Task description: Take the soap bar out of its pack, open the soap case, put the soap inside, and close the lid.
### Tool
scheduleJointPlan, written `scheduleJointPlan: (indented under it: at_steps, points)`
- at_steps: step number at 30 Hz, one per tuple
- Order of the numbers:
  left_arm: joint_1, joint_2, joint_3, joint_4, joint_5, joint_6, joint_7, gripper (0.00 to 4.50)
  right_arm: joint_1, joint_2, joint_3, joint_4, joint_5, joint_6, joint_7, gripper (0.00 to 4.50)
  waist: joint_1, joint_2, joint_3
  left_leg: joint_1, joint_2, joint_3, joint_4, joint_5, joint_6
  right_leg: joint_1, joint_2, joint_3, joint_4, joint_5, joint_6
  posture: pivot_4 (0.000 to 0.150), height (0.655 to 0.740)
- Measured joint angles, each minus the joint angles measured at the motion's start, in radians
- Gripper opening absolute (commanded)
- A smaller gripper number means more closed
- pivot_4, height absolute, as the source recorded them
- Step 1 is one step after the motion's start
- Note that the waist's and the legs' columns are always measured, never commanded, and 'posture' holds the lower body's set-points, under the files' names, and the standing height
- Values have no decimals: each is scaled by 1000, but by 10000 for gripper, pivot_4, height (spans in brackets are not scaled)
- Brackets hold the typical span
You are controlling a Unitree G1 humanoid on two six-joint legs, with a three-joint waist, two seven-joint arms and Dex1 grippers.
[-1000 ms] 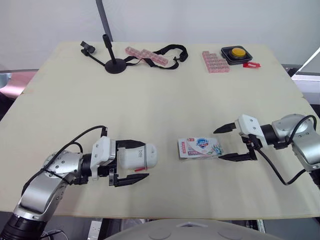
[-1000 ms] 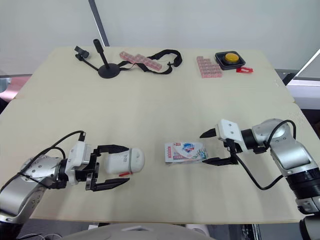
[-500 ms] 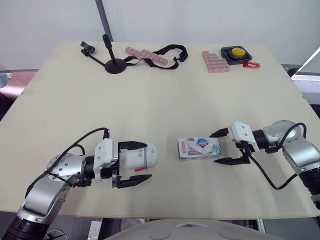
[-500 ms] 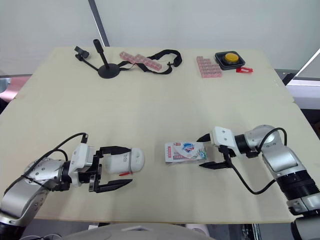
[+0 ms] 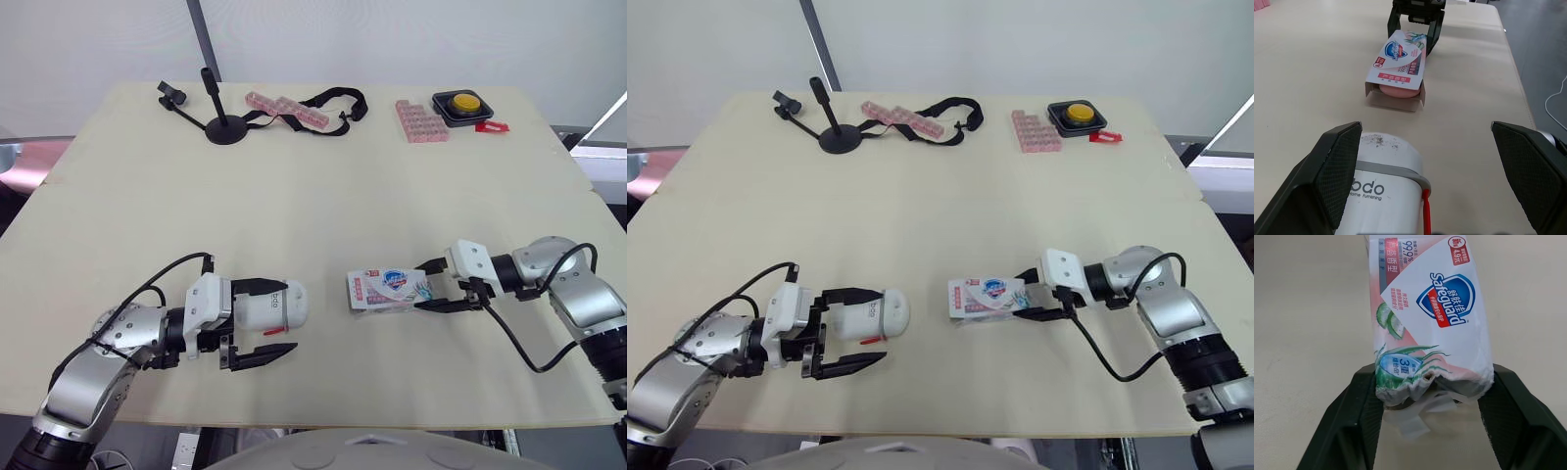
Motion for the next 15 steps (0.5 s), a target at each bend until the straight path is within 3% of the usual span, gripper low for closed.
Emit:
scheduleJointPlan:
  at_steps: [15]
  points:
    - [2, 0, -10, 0, 11, -3, 17, 45000, 4, 0, 0, 6, 0, -15, -12, 29949, 0, 0, 0, 0, 0, 0, 0, 0, 0, 0, 0, 0, 0, 0, 0, 1500, 7400]
